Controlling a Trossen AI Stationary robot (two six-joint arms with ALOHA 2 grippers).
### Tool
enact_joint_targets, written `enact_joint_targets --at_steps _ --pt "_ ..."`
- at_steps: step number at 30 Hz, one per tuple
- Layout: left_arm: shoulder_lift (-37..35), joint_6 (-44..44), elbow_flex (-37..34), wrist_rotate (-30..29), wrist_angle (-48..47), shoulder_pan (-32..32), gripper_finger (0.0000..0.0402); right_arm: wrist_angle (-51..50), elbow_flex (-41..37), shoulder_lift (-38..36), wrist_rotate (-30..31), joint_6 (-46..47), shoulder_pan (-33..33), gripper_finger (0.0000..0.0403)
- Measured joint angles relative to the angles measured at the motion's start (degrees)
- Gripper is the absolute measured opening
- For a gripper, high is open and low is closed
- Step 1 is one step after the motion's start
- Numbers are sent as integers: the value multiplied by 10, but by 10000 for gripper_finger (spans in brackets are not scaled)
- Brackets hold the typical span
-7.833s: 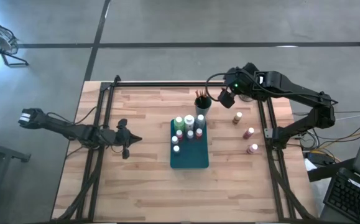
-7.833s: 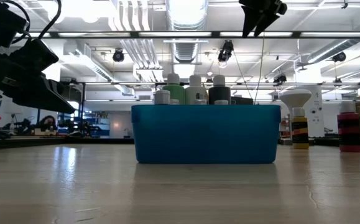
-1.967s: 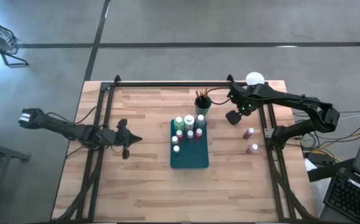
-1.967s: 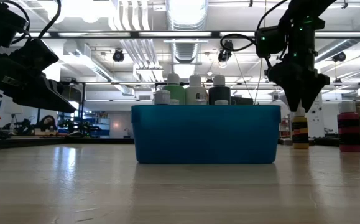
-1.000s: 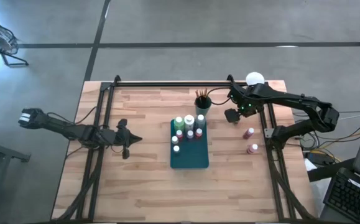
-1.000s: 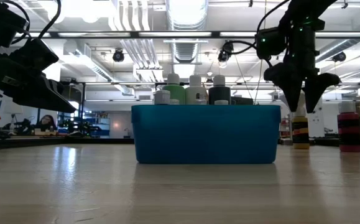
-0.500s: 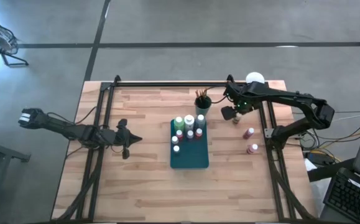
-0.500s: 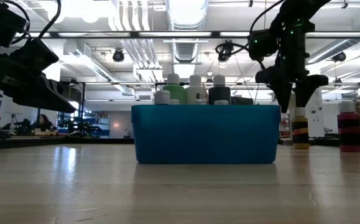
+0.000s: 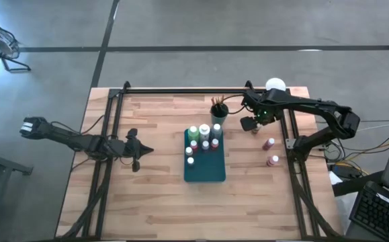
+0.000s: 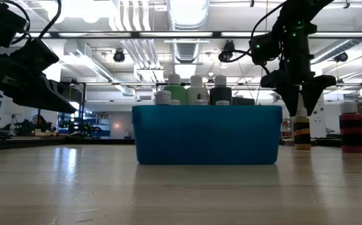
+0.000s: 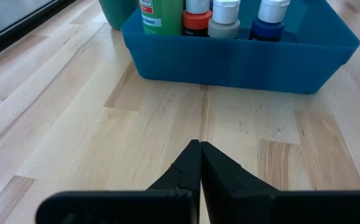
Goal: Pick & Place Paint Supplies
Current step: Put the small yellow paint bottle into the blue bin
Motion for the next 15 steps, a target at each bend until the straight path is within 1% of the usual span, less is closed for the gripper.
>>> enact_joint_targets --at_steps 9,15 --pt "0 0 0 0 0 0 7 0 -1 0 0 -4 0 203" --pt "0 0 0 0 0 0 7 4 -11 0 -1 -3 0 195"
